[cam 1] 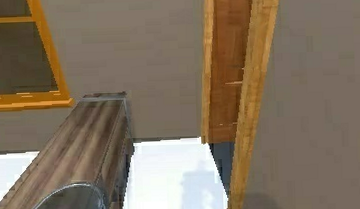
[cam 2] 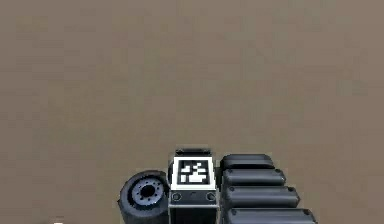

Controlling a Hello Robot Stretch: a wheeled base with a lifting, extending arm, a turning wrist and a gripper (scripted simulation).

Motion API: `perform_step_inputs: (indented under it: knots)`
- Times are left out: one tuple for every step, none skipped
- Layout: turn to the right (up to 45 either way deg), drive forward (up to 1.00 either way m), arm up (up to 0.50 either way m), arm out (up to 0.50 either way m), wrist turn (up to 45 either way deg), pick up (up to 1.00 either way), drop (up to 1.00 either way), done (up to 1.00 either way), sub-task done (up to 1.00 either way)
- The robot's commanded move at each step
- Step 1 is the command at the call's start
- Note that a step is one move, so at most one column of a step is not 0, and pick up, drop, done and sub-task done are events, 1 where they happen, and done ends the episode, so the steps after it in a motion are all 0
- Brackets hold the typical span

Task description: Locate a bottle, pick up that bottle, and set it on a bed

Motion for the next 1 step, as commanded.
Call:
perform_step_inputs:
  knots:
    - [-3.0,0.0,0.0,0.0,0.0,0.0,0.0,0.0,0.0]
